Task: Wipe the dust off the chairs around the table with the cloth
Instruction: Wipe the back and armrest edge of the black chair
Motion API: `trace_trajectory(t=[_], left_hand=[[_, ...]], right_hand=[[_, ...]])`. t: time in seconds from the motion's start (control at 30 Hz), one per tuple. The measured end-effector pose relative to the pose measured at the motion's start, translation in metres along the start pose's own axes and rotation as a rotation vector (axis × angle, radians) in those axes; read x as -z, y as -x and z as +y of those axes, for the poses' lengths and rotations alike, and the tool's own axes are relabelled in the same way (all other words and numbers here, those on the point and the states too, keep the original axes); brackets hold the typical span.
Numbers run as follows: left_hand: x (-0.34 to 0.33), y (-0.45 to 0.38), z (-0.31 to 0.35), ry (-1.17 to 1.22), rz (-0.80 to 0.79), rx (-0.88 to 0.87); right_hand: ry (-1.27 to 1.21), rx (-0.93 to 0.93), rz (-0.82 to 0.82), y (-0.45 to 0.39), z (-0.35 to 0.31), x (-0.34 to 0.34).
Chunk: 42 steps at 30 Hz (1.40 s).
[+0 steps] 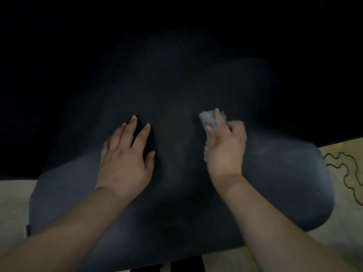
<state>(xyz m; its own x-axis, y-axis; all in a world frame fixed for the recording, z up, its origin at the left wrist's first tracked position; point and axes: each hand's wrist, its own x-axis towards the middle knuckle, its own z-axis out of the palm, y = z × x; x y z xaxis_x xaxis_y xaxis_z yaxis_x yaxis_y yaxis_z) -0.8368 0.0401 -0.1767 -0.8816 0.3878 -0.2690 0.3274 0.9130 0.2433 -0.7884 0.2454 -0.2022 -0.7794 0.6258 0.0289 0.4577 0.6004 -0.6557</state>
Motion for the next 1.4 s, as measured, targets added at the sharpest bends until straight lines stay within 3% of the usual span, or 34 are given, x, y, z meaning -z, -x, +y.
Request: trace_trajectory(t=[0.07,0.17,0.23,0.4,0.47,0.57,0.63,0.8,1.0,1.17,1.23,1.33,1.4], left_hand=[[0.000,0.001,-0.001,-0.004,-0.008,0.004],[-0.001,0.002,0.001,0.013,-0.001,0.000],[-0.002,0.000,0.005,0.028,0.009,-0.011],[-0.003,-0.001,0.009,0.043,0.011,-0.020],[-0.001,0.000,0.006,0.034,0.007,-0.007],[0.000,0.001,-0.001,0.030,-0.008,0.009],[0.002,0.004,-0.005,0.028,-0.008,0.013],[0.002,0.007,-0.011,0.021,-0.010,-0.004],[-0.001,0.008,-0.009,0.033,-0.007,-0.012],[-0.008,0.009,0.006,0.033,-0.003,-0.087],[-0.009,0.008,0.014,0.041,-0.007,-0.095],[-0.012,0.006,0.028,0.038,-0.025,-0.128],[-0.014,0.005,0.037,0.039,-0.030,-0.154]], right_hand=[[-0.010,0.027,-0.008,0.020,-0.003,-0.001],[0.044,0.273,-0.212,0.054,-0.023,-0.006],[0.094,0.355,-0.218,0.046,-0.019,-0.004],[-0.022,0.022,0.003,0.026,0.001,0.002],[-0.037,0.106,-0.049,0.043,-0.016,-0.010],[0.049,0.379,-0.204,0.072,-0.040,-0.026],[0.082,0.415,-0.217,0.064,-0.034,-0.022],[0.009,0.005,0.058,0.045,-0.007,-0.008],[0.054,0.339,-0.166,0.093,-0.033,-0.020],[0.146,0.089,0.111,0.050,0.014,0.019],[0.161,0.130,0.075,0.062,0.009,0.019],[0.272,0.358,-0.097,0.075,0.009,0.022],[0.301,0.336,-0.066,0.056,0.030,0.037]])
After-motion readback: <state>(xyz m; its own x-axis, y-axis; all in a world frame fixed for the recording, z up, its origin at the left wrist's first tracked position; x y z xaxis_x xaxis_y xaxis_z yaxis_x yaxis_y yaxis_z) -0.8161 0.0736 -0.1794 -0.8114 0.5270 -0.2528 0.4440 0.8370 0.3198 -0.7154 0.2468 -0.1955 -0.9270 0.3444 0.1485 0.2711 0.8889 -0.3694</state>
